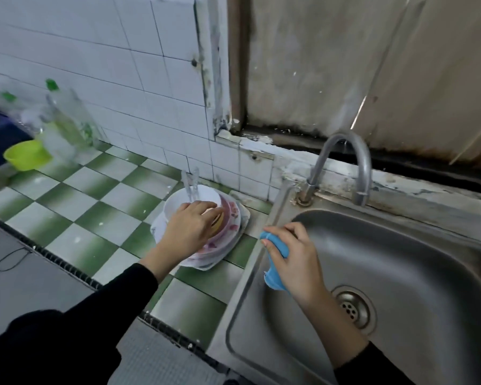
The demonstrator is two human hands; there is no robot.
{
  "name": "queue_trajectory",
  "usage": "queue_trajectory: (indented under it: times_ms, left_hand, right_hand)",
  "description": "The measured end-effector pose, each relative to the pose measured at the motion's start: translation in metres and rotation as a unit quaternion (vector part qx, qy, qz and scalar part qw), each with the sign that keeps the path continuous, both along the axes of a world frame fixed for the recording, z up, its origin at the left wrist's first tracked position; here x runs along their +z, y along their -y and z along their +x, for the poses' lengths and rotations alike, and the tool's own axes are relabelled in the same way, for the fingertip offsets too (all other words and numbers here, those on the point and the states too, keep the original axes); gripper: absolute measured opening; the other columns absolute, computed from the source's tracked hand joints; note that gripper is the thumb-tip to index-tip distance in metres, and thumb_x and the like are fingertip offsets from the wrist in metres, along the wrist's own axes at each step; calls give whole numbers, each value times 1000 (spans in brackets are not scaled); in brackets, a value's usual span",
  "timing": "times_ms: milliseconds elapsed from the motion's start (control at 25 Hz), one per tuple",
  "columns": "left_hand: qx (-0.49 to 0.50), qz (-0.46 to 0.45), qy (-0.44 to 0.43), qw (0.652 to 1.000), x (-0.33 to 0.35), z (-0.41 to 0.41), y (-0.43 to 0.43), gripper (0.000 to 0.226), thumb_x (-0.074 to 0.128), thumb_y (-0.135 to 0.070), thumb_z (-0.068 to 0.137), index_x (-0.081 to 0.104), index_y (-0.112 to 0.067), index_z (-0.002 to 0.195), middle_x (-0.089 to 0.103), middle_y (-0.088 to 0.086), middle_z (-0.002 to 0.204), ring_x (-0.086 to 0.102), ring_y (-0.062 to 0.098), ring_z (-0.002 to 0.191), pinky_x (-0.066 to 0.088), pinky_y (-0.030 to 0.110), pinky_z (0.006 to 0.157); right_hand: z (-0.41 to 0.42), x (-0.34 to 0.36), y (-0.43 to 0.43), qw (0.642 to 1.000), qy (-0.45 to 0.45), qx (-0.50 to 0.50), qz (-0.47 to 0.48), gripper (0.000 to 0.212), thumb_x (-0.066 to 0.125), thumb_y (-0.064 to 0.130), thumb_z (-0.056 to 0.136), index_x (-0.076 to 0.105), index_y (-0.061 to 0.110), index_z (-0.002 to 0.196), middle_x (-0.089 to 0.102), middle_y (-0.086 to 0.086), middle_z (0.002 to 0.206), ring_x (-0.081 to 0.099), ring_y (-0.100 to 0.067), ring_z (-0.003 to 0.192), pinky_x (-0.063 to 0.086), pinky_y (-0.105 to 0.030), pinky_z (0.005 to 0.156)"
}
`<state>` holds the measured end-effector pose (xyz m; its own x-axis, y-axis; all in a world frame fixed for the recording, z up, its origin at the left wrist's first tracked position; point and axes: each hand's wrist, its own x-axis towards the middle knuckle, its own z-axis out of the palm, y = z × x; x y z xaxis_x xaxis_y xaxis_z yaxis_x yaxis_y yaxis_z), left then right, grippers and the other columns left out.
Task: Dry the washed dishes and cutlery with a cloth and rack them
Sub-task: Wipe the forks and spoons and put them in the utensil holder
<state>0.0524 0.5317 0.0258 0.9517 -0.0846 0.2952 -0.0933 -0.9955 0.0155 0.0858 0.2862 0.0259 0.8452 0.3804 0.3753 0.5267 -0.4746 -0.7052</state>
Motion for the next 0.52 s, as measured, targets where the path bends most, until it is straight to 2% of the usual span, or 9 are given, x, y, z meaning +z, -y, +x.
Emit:
queue_trajectory:
  times_ms: [80,160,240,320,520]
  left_hand:
    - [23,13,-17,1000,-10,12,-32,36,48,-6,81,72,-11,107,72,12,103,69,31,89,55,41,72]
    - [50,26,-55,997,-17,27,-60,41,62,7,77,70,-10,113,69,15,112,66,33,101,53,43,78]
    - [58,69,-94,992,-24,41,-84,52,56,12,80,63,-11,125,61,13,128,57,32,116,48,42,87]
    - [45,139,-122,982,-29,58,-104,55,49,9,83,55,-13,133,54,11,132,50,30,120,44,39,89]
    - [1,259,-163,952,-22,87,-121,40,45,-12,94,51,-24,132,47,2,135,45,23,123,39,35,89]
  right_hand:
    - [8,-5,-20,1000,-5,-5,-9,22,68,21,89,72,21,111,51,1,102,53,-6,86,44,-17,77]
    - [16,-9,-38,1000,-9,-12,-19,22,69,21,89,72,20,111,52,0,104,52,-5,88,41,-14,79]
    - [22,-10,-50,999,-12,-17,-26,22,69,22,89,72,20,111,52,2,104,51,-4,89,40,-11,78]
    - [27,-12,-58,999,-20,-20,-32,23,68,23,89,71,20,112,51,2,105,50,-4,88,40,-6,73]
    - [32,-6,-62,996,-53,-39,-62,25,68,23,89,69,21,114,49,2,106,50,-7,90,37,-5,71]
